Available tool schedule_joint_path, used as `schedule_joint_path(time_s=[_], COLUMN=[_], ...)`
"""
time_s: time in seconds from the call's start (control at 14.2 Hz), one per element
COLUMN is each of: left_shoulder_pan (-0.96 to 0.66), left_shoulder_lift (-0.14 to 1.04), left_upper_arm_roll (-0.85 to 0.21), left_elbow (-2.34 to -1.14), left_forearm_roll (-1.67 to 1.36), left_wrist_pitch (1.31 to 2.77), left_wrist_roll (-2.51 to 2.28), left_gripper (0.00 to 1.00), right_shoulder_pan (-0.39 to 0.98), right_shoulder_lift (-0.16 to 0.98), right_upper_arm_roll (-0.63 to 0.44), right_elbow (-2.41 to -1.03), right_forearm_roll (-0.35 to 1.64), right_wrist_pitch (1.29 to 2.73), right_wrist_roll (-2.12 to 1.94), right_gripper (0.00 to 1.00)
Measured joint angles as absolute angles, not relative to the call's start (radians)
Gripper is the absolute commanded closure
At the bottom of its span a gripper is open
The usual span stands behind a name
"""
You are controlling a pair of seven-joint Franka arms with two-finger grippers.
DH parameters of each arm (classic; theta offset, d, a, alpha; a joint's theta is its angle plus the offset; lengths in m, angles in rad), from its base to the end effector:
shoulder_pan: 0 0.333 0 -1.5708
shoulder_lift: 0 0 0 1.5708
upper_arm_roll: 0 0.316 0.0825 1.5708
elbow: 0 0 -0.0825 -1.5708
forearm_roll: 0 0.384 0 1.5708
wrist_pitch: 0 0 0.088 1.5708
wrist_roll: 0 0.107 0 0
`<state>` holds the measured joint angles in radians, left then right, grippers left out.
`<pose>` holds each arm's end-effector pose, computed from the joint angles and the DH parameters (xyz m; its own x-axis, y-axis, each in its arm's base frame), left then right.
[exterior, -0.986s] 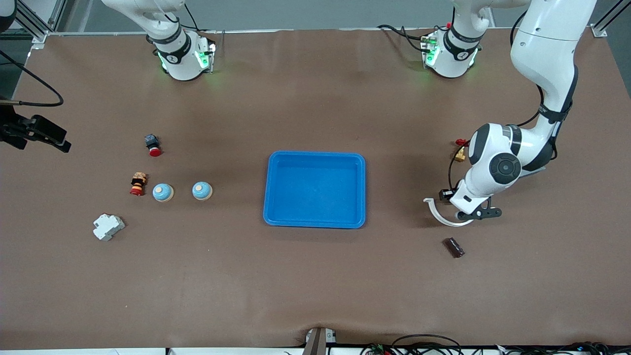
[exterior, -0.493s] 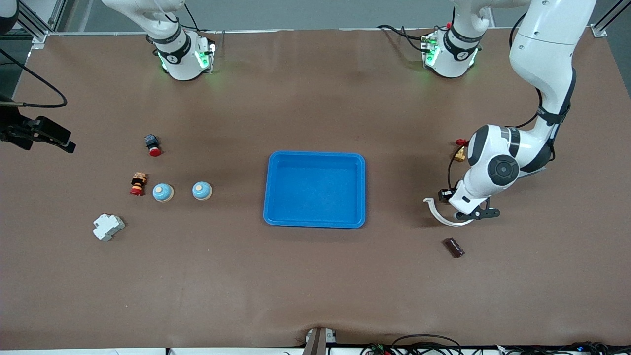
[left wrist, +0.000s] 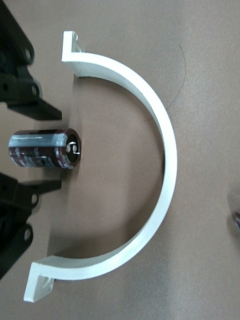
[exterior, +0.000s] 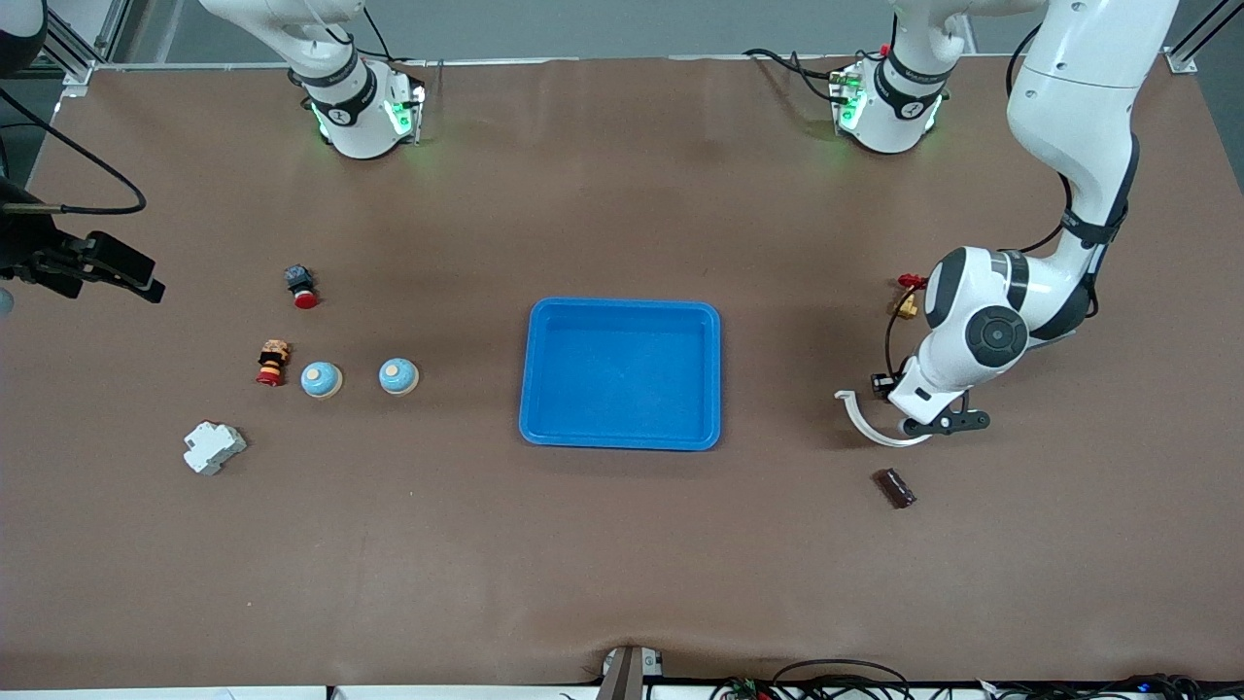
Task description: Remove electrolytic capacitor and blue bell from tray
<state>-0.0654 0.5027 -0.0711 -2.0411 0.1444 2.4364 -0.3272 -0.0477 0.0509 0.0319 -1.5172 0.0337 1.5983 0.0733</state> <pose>0.5797 -0.0792 0.1841 0.9926 0.0857 -0.0859 0.0790 -0.9937 -0.0790 0.5734 -0.0060 0.6237 0.9956 -0.0899 0.0275 -0.0889 -0.9953 -0.0374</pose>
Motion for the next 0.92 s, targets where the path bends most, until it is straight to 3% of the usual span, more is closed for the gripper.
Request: schedule_joint_path(time_s=[0.49, 0.92], left_shoulder_pan=[-0.022, 0.104], left_shoulder_lift=[0.473, 0.319], left_upper_arm_roll=[-0.072, -0.072], left_elbow=[-2.008, -1.974], left_forearm_roll=[0.145, 0.094], left_wrist_pitch=[2.403, 2.142], left_wrist_roll=[-0.212, 0.053], left_gripper=[0.0, 0.0], right_shoulder_pan=[-0.047, -0.045], right_shoulder_lift=[0.051, 0.051], right_upper_arm_roll=[0.032, 0.032], right_elbow=[-1.517, -1.517], right_forearm_roll=[0.034, 0.034], right_wrist_pitch=[1.596, 1.596], right_wrist_roll=[0.073, 0.074], right_gripper=[0.0, 0.0])
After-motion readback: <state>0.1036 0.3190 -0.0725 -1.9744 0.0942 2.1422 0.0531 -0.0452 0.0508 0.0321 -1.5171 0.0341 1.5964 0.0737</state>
